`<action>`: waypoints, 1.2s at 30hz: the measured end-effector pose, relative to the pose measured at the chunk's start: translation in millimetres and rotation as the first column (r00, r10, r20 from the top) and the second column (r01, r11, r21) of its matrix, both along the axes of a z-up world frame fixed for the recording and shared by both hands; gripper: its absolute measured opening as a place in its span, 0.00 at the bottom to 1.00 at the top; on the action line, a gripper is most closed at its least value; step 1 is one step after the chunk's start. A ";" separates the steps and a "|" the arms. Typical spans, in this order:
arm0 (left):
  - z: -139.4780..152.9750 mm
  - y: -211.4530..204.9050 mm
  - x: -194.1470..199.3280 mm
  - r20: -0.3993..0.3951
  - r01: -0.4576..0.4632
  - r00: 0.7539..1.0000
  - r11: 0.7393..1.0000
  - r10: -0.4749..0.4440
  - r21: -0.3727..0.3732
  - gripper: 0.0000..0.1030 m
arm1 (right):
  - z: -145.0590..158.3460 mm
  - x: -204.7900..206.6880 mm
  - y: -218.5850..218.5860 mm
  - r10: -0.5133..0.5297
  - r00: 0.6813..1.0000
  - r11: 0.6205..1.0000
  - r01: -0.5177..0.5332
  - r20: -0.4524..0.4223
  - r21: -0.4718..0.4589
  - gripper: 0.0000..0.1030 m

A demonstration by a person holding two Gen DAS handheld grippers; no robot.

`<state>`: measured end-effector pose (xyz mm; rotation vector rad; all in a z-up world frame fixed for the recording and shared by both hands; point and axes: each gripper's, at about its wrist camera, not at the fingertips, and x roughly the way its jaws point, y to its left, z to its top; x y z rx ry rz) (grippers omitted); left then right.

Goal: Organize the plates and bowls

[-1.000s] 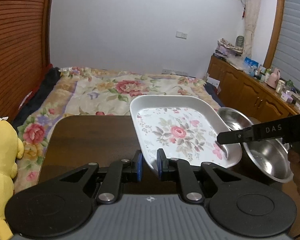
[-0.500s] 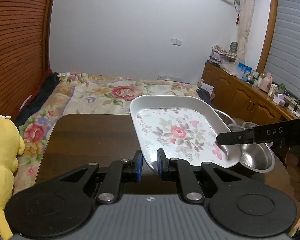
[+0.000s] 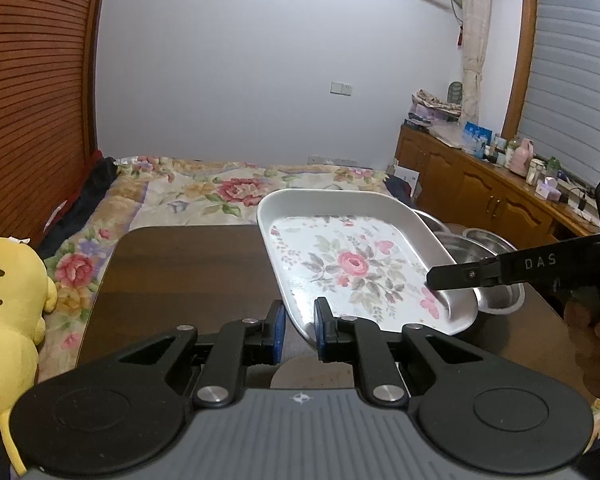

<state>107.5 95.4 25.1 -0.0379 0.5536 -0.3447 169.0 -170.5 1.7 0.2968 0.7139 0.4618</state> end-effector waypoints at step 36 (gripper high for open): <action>-48.1 -0.6 -58.2 -0.073 0.018 0.997 1.000 -0.017 0.009 0.16 | -33.5 -62.9 1.1 0.068 0.998 0.995 -0.068 -0.006 -0.069 0.11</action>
